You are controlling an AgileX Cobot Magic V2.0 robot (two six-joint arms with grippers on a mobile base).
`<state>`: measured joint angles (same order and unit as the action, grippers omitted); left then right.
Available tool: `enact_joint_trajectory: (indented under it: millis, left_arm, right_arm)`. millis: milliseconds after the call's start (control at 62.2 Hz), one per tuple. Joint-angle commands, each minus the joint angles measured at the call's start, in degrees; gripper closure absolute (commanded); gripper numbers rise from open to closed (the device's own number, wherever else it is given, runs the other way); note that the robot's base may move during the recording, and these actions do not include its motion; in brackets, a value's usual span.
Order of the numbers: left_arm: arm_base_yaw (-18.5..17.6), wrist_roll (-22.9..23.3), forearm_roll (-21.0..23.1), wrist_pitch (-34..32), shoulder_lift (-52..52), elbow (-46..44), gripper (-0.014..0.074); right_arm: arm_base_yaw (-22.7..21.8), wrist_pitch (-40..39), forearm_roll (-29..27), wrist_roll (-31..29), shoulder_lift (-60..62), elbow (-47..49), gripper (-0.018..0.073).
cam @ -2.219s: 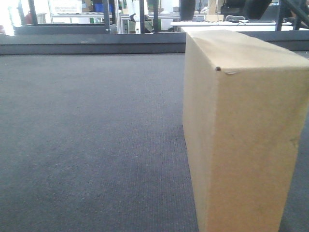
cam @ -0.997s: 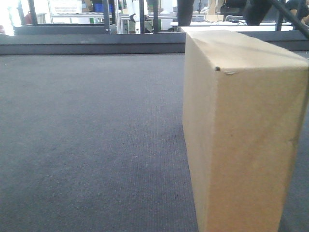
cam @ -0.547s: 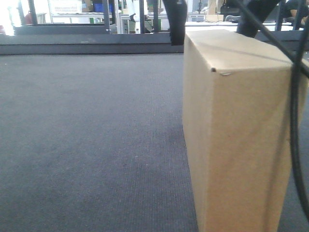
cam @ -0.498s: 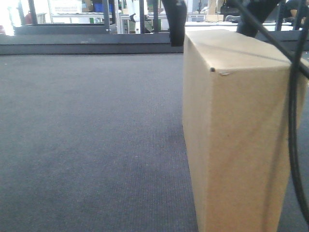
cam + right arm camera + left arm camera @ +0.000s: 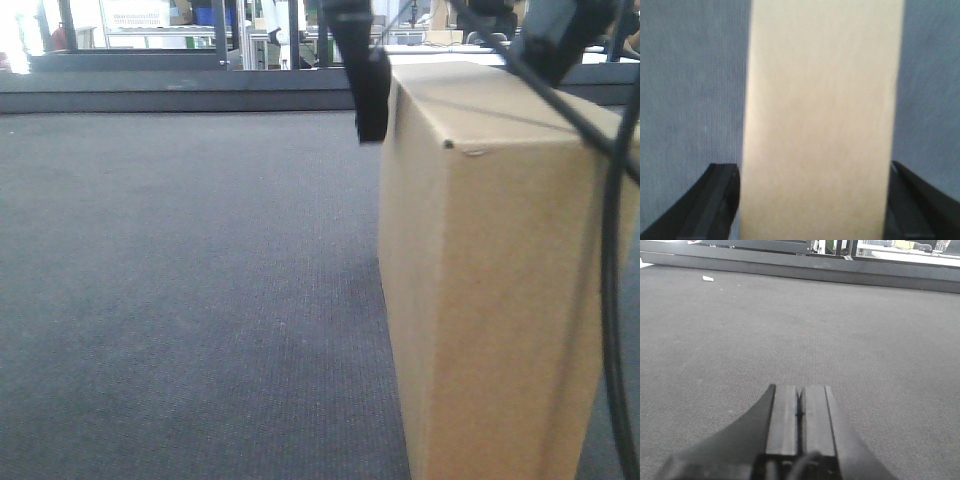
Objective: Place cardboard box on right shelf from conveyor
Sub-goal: 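Lift the gripped box off the conveyor with the right gripper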
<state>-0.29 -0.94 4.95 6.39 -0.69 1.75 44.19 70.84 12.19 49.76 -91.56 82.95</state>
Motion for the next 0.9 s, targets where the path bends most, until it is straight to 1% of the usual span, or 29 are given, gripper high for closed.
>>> enact_joint_trajectory:
  millis: [0, 772, 836, 884]
  left_arm:
    - [-0.4, 0.1, 0.1, -4.7, -0.7, -0.2, 0.0715]
    - [-0.4, 0.1, 0.1, -4.7, -0.7, -0.2, 0.0715]
    - [-0.4, 0.1, 0.1, -4.7, -0.7, -0.2, 0.0715]
    - [-0.4, 0.1, 0.1, -4.7, -0.7, -0.2, 0.0715]
  right_arm:
    - [0.1, 1.5, 0.3, 0.2, 2.2, 0.8, -0.0047]
    - [0.1, 3.8, 0.3, 0.2, 3.1, 0.8, -0.0045]
    - [0.1, 3.9, 0.3, 0.2, 3.1, 0.8, -0.0023]
    - [0.1, 4.2, 0.3, 0.2, 3.1, 0.8, 0.0017]
